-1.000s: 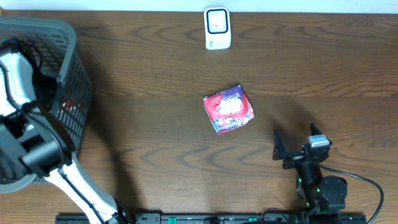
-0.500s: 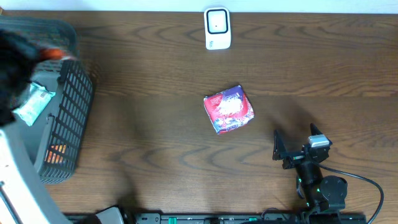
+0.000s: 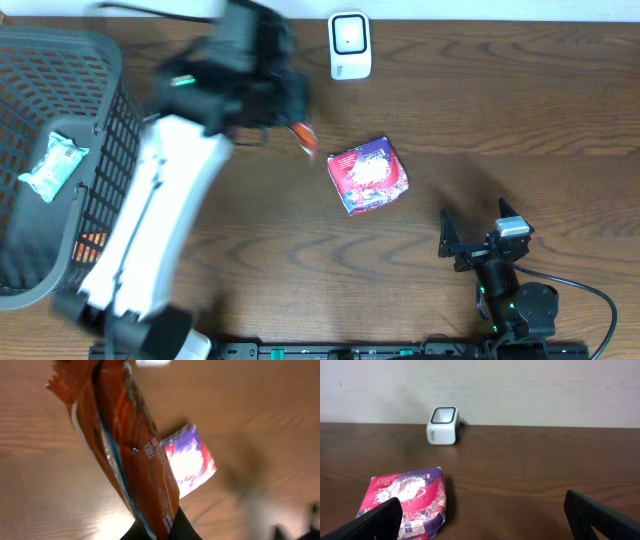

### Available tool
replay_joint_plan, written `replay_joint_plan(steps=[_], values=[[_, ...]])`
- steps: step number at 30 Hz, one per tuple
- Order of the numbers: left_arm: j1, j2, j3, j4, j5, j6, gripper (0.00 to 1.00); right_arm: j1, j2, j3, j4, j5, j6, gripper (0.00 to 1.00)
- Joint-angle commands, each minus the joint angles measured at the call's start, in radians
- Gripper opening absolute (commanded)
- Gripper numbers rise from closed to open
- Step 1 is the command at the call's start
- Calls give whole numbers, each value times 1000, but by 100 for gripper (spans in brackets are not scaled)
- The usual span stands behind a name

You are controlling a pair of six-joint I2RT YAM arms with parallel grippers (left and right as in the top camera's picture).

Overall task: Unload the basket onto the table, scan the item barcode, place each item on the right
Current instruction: 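Carry the orange bar and drop it beside the purple package, then reach the left gripper into the basket and grasp the small orange packet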

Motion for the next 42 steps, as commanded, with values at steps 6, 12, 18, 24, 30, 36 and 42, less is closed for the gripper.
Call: replay_joint_plan(steps=[6,12,18,24,30,36,42], values=[[-130,342,-15,-88,-164,88,34,0,-4,-1,-4,-5,-11,99],[-134,463,-15,-130,-156,40,40,0,-4,-1,-3,-5,-11,99],[-121,459,13,-152,-157,42,50,0,-4,-1,-4,-5,-11,99],[-14,395,206,-276,-219,45,51,0,-4,-1,-4,-5,-11,99],[213,259,389,-322,-225,-8,98,0,-4,-1,-4,-5,-11,99],[573,106,396,-306,-229,-149,98,0,-4,-1,-4,-5,-11,99],[946,111,381,-306,-227,-299,98,0,-4,-1,-4,-5,-11,99]])
